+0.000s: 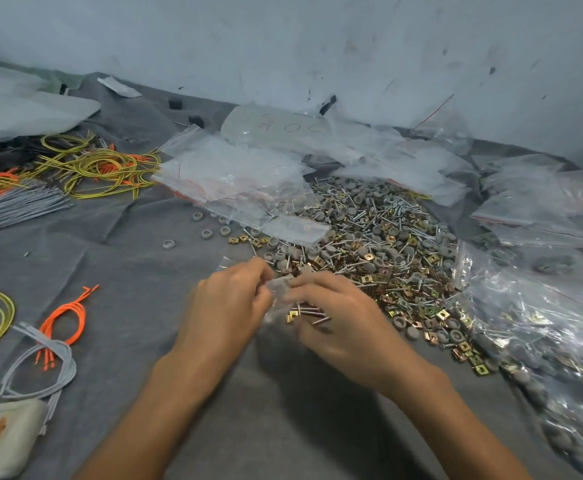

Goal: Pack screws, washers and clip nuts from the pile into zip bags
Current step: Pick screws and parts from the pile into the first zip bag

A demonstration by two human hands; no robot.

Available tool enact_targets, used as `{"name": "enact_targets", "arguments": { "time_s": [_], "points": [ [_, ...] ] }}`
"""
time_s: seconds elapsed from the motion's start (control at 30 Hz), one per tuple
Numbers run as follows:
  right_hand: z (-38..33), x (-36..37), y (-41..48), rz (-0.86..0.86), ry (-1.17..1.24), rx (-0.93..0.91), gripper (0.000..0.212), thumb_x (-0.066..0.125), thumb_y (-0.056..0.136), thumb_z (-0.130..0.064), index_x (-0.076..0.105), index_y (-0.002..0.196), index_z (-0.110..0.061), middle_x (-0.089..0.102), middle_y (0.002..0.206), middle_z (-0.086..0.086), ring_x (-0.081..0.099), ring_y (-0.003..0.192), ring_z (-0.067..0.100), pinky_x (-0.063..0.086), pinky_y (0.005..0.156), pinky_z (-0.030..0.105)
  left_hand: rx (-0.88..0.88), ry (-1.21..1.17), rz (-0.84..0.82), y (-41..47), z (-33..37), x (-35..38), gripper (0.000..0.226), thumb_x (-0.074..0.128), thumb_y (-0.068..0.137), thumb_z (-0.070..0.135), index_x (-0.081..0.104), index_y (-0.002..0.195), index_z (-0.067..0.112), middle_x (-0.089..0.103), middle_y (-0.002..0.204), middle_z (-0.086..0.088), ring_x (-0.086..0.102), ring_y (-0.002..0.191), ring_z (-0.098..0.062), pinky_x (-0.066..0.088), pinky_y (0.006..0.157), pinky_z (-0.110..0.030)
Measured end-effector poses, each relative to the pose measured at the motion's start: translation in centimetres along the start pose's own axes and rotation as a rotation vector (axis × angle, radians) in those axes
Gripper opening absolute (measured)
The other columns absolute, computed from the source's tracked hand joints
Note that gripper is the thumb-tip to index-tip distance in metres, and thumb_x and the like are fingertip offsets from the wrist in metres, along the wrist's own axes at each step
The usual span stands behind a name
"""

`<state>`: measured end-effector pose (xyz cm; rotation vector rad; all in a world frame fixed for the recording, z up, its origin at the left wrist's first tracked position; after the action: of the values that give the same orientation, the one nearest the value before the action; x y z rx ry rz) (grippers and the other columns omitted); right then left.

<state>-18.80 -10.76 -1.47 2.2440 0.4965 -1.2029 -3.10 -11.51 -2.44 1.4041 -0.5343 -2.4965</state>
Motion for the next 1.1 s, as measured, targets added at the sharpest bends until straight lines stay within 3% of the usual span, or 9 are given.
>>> {"name": "enact_targets", "arguments": {
  "time_s": [0.1, 0.27, 0.43, 0.53, 0.73, 0.93, 1.1],
  "points": [
    [3.8, -3.6, 0.2, 0.087, -0.080, 0.148, 0.014, 0.066, 0.096, -0.021, 0.072, 0.107, -0.027, 0.065, 0.107, -0.012, 0.058, 0.104, 0.011, 0.049, 0.094, 0.036, 0.045, -0.030, -0.023, -0.2, 0.7, 0.1, 0.010, 0.072, 0.082, 0.016, 0.069, 0.087, 0.024, 0.064, 0.067, 0.008, 0.063, 0.067, -0.023, 0.041, 0.058, -0.031],
    [8.9, -4.4, 2.7, -0.208, -0.429, 0.326, 0.026, 0.059, 0.100, -0.035, 0.064, 0.124, -0.027, 0.060, 0.121, -0.006, 0.052, 0.116, 0.019, 0.044, 0.101, 0.037, 0.044, -0.151, -0.156, -0.5, 1.3, 1.0, 0.015, 0.063, 0.093, 0.033, 0.075, 0.102, 0.030, 0.067, 0.067, 0.010, 0.059, 0.066, -0.007, 0.044, 0.065, -0.027],
    [9.3, -3.7, 3.4, -0.231, -0.457, 0.277, 0.017, 0.056, 0.100, -0.033, 0.061, 0.116, -0.031, 0.057, 0.114, -0.007, 0.051, 0.112, 0.019, 0.045, 0.091, 0.036, -0.019, -0.226, -0.229, -0.5, 0.8, 1.2, 0.023, 0.062, 0.091, 0.030, 0.075, 0.111, 0.032, 0.065, 0.066, 0.018, 0.057, 0.066, 0.005, 0.036, 0.064, -0.006],
    [9.4, -3.7, 3.4, -0.238, -0.393, 0.269, 0.026, 0.057, 0.098, -0.040, 0.060, 0.123, -0.032, 0.056, 0.119, -0.008, 0.050, 0.112, 0.015, 0.047, 0.095, 0.040, -0.033, -0.236, -0.254, -0.5, 0.6, 1.2, 0.026, 0.062, 0.091, 0.026, 0.074, 0.114, 0.032, 0.065, 0.067, 0.019, 0.056, 0.065, 0.004, 0.036, 0.064, -0.006],
    [8.5, -3.5, 3.8, -0.207, -0.432, 0.168, 0.014, 0.050, 0.104, -0.033, 0.061, 0.103, -0.025, 0.055, 0.104, -0.010, 0.048, 0.103, 0.016, 0.043, 0.087, 0.032, -0.028, -0.248, -0.258, -0.5, 0.6, 1.1, 0.026, 0.063, 0.091, 0.026, 0.073, 0.115, 0.032, 0.064, 0.066, 0.021, 0.056, 0.064, 0.005, 0.035, 0.063, -0.006],
    [9.1, -3.3, 3.5, -0.301, -0.455, 0.181, 0.016, 0.053, 0.103, -0.032, 0.063, 0.113, -0.023, 0.058, 0.110, -0.006, 0.052, 0.106, 0.017, 0.045, 0.093, 0.033, -0.054, -0.263, -0.243, -0.5, 0.2, 1.3, 0.027, 0.066, 0.089, 0.027, 0.073, 0.114, 0.032, 0.063, 0.075, 0.030, 0.058, 0.064, 0.001, 0.036, 0.061, -0.006],
    [9.6, -3.0, 3.2, -0.251, -0.477, 0.146, 0.008, 0.048, 0.105, -0.025, 0.053, 0.099, -0.024, 0.051, 0.099, -0.009, 0.045, 0.090, 0.012, 0.027, 0.079, 0.023, -0.051, -0.246, -0.249, -0.6, 0.2, 1.5, 0.028, 0.065, 0.089, 0.029, 0.072, 0.115, 0.034, 0.063, 0.077, 0.031, 0.059, 0.064, -0.001, 0.038, 0.062, -0.010]
  ]
}}
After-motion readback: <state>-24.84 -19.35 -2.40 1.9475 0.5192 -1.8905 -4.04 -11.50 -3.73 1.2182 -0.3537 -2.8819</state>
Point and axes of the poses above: each hand's wrist, its own y-axis towards the middle knuckle, its own x-axis out of the palm, z = x × y, the point moved 6 cm from there along y, towards the middle knuckle
